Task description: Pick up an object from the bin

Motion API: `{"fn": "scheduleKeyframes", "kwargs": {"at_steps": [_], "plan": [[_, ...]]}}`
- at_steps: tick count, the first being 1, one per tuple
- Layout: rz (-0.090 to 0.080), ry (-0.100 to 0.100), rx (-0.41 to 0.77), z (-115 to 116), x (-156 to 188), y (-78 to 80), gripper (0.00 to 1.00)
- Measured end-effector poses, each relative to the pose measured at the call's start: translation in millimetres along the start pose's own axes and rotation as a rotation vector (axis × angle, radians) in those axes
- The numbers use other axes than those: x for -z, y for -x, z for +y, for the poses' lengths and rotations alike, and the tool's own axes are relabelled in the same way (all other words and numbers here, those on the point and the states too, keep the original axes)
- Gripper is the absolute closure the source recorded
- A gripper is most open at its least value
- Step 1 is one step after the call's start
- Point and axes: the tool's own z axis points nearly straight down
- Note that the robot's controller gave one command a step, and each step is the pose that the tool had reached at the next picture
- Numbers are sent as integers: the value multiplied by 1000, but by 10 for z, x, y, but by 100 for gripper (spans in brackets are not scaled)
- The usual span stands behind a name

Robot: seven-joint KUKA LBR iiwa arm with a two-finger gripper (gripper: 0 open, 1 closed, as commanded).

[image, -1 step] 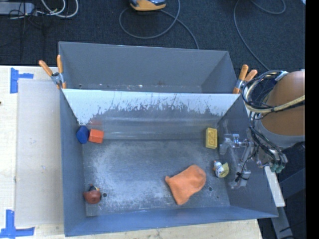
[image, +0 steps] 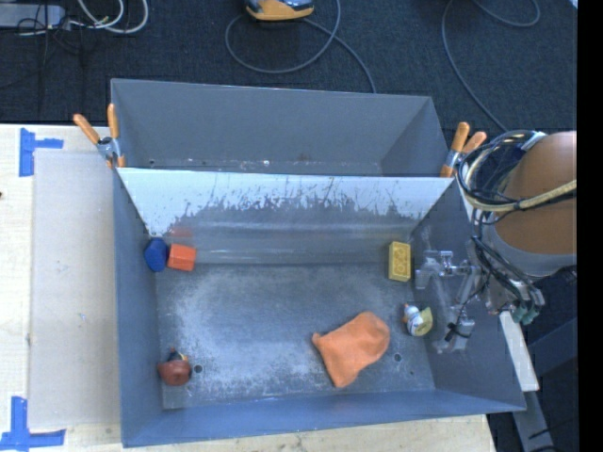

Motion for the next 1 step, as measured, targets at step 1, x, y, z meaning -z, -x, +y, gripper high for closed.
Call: {"fn": "scheduleKeyframes", "kwargs": {"at_steps": [1], "plan": [[-3,-1,59,191,-409,-113,0]]}}
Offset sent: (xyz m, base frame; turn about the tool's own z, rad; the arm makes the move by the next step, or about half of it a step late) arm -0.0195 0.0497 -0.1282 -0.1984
